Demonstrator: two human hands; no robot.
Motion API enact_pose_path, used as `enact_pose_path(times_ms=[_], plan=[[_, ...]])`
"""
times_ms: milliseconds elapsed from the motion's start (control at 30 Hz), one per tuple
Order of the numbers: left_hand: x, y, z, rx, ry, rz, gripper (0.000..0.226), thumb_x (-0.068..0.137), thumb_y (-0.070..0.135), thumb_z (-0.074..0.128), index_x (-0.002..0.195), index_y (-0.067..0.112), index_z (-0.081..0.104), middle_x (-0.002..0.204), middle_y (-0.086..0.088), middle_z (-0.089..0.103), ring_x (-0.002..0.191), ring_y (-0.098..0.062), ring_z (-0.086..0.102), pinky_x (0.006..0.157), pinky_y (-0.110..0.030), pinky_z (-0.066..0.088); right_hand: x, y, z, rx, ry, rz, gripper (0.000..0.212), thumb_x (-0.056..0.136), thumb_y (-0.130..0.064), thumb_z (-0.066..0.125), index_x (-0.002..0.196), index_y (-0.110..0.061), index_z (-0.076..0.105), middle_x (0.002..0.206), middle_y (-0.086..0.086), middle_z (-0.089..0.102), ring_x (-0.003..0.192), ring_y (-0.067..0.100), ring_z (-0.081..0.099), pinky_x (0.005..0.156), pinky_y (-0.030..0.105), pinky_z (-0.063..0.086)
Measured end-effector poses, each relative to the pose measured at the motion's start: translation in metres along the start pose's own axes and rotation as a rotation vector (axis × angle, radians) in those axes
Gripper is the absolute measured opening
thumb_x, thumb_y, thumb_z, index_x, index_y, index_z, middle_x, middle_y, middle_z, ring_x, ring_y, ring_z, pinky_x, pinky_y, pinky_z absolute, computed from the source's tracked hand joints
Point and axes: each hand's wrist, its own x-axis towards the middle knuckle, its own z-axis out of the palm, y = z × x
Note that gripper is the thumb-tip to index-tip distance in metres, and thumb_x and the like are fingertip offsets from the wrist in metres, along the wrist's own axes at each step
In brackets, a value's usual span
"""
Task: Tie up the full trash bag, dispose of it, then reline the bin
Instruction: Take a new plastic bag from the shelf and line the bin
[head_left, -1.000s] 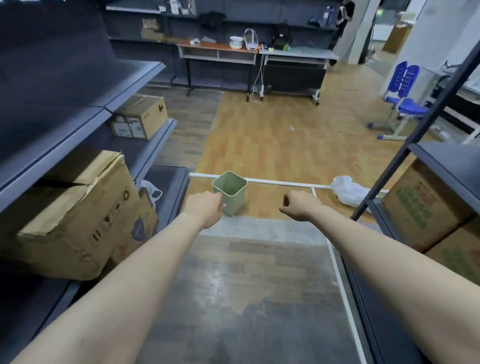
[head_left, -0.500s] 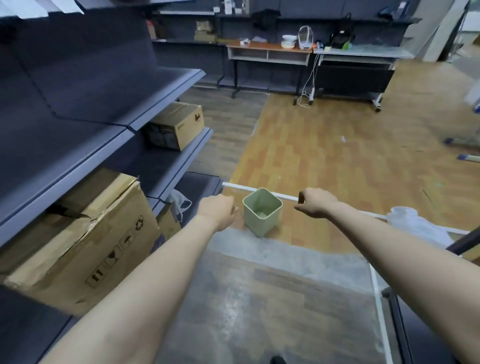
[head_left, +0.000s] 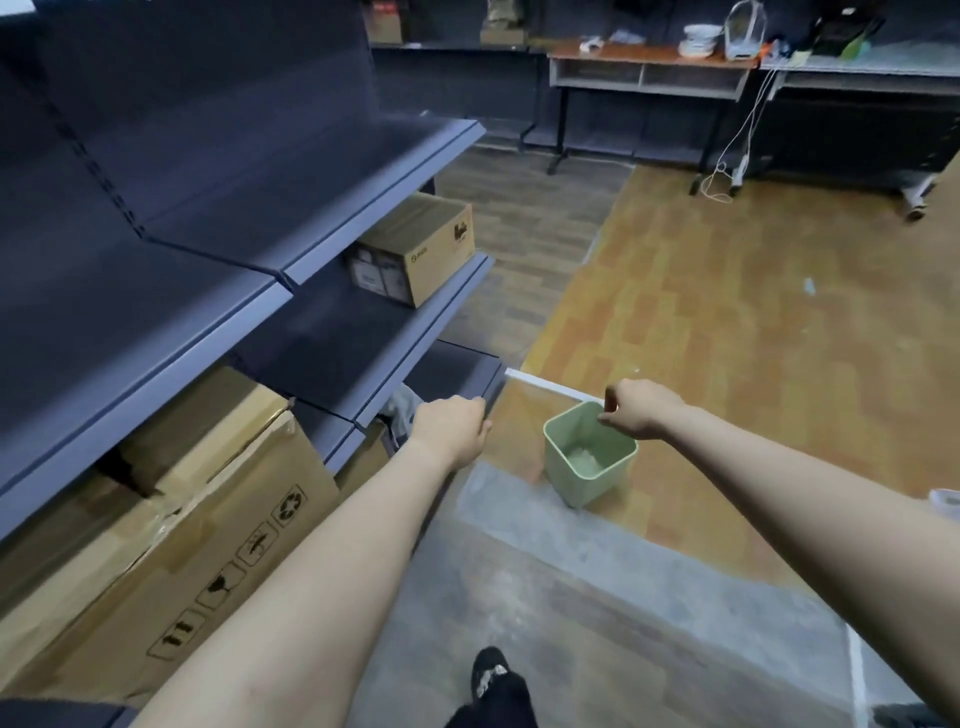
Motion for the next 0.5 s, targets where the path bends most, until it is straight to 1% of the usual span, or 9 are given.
enact_pose_path(times_ms=[200, 367, 500], plan=[[0.080, -0.037, 0.002, 0.045, -0.038, -0.020, 0.033, 0.101, 0.032, 0.031, 0.110, 0.006, 0.050, 0.109, -0.013, 0.063, 0.094, -0.033, 0.062, 0.068, -0.033, 0.041, 0.078, -0.008, -0.013, 0.030, 0.000, -0.009, 0.030, 0.093, -0.035, 0.050, 0.109, -0.011, 0.060, 0.114, 0.014, 0.064, 0.106, 0.031, 0.060, 0.072, 0.028, 0.040], [0.138, -0.039, 0.010, 0.042, -0.107, -0.017, 0.035, 0.102, 0.031, 0.029, 0.112, 0.004, 0.049, 0.110, -0.013, 0.063, 0.095, -0.033, 0.063, 0.066, -0.032, 0.038, 0.137, 0.011, -0.024, 0.017, -0.044, 0.009, 0.031, 0.093, -0.036, 0.050, 0.109, -0.011, 0.060, 0.116, 0.013, 0.064, 0.106, 0.031, 0.060, 0.073, 0.028, 0.040], [0.187, -0.037, 0.022, -0.003, -0.157, -0.059, 0.034, 0.103, 0.029, 0.029, 0.114, 0.004, 0.049, 0.113, -0.015, 0.062, 0.099, -0.034, 0.062, 0.068, -0.032, 0.038, 0.192, 0.031, -0.024, -0.017, -0.099, -0.008, 0.030, 0.094, -0.034, 0.050, 0.110, -0.011, 0.059, 0.116, 0.013, 0.063, 0.106, 0.031, 0.059, 0.073, 0.028, 0.039]])
